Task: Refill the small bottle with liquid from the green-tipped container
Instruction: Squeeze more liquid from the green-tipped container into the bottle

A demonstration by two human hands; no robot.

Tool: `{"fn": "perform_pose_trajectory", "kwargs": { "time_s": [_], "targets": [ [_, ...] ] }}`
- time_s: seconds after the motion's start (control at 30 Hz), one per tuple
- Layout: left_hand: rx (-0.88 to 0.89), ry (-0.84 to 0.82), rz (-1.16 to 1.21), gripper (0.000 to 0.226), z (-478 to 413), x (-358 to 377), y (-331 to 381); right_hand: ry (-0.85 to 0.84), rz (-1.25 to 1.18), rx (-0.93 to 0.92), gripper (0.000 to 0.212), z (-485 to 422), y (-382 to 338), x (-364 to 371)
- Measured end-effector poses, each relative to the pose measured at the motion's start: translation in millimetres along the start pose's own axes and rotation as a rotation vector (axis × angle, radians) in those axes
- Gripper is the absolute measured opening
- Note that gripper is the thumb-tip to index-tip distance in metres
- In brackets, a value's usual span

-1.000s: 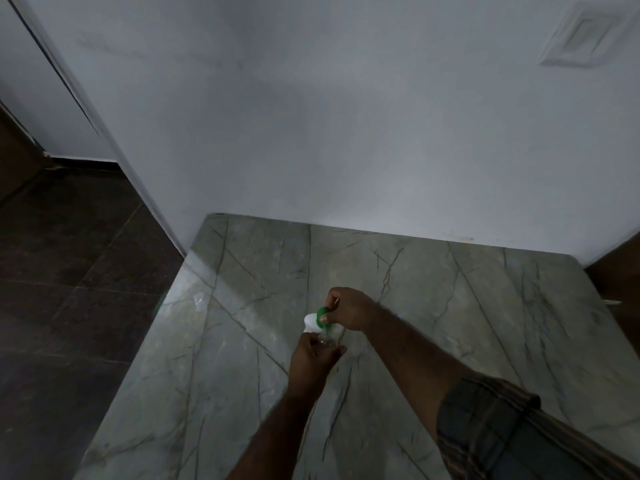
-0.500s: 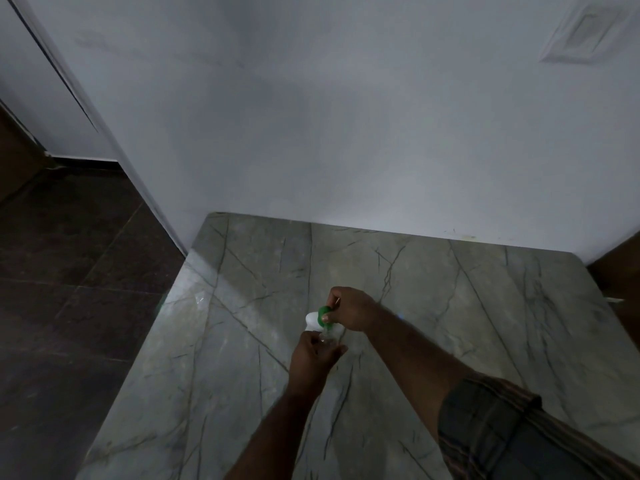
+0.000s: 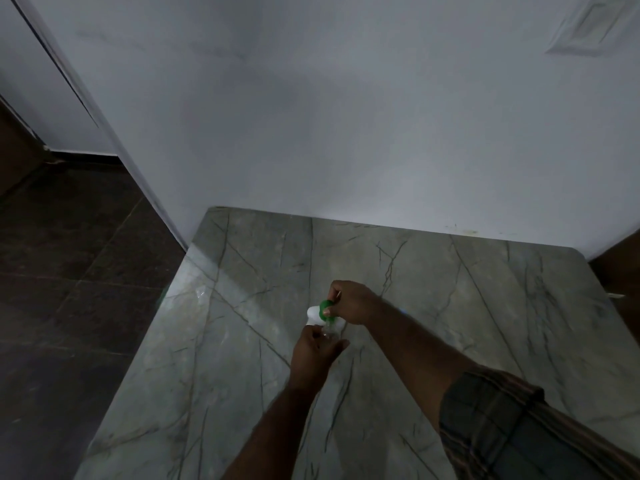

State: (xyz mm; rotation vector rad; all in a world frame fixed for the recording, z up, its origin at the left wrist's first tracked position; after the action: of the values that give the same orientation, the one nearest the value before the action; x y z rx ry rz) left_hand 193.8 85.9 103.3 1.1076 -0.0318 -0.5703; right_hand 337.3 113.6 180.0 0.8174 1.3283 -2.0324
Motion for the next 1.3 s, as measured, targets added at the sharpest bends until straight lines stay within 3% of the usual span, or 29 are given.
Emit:
{"fn": "perform_pose_trajectory", "kwargs": {
  "time_s": [1.3],
  "targets": [
    [-0.014,0.022,-0.006,0.047,-6,3,3,-0.017,-0.007,0.005,0.031,1,1,-10]
  ]
}}
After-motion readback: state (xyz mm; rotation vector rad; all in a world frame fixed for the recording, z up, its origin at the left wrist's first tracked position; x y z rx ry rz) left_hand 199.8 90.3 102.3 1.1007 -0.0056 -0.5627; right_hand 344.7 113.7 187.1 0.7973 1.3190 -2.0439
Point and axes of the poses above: each hand's wrist, its own z-axis away from the middle knuckle, its own x-axis out of the palm, y = z × x, the point moved 1 cm from there along -z, towards the middle knuckle, and after that the axes turned 7 degrees about -x, right-handed, at the moved point
